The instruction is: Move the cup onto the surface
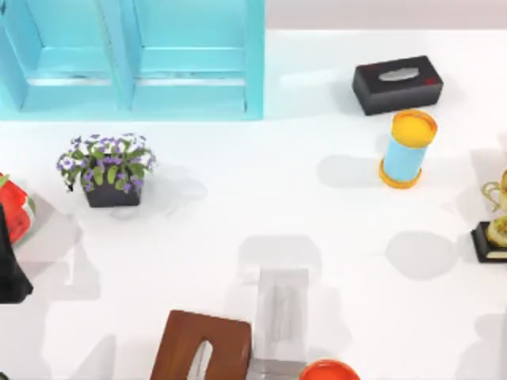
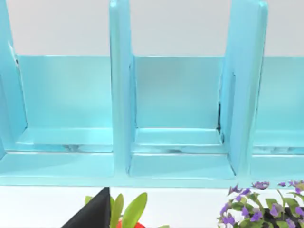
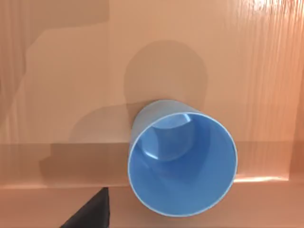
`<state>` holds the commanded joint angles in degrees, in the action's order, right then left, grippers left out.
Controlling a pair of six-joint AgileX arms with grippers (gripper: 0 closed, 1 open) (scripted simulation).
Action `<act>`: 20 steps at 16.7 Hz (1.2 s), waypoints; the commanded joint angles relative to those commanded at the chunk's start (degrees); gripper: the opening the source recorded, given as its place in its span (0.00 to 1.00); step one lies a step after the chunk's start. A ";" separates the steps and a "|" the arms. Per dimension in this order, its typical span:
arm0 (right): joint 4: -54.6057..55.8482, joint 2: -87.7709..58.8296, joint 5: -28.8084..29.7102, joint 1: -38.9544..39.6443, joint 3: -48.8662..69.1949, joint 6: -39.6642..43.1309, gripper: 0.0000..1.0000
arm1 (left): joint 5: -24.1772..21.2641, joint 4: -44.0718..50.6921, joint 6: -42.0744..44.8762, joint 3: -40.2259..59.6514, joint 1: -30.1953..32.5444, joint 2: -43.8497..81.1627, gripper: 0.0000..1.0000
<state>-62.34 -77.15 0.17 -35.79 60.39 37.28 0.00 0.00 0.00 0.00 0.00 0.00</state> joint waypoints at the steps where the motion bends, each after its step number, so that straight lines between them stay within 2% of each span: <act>1: -2.82 -3.23 -0.08 -1.56 2.66 1.71 1.00 | 0.00 0.00 0.00 0.00 0.00 0.00 1.00; 5: -9.34 -10.21 -0.37 -5.29 8.99 5.66 1.00 | 0.00 0.00 0.00 0.00 0.00 0.00 1.00; 11: -9.32 -10.33 -0.36 -5.20 8.97 5.73 1.00 | 0.00 0.00 0.00 0.00 0.00 0.00 1.00; 14: -5.36 -11.34 -0.39 -5.23 5.80 5.56 1.00 | 0.00 0.00 0.00 0.00 0.00 0.00 1.00; 20: 10.15 -15.42 -0.42 -4.78 -4.98 5.09 1.00 | 0.00 0.00 0.00 0.00 0.00 0.00 1.00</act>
<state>-52.18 -92.57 -0.26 -40.56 55.41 42.37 0.00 0.00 0.00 0.00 0.00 0.00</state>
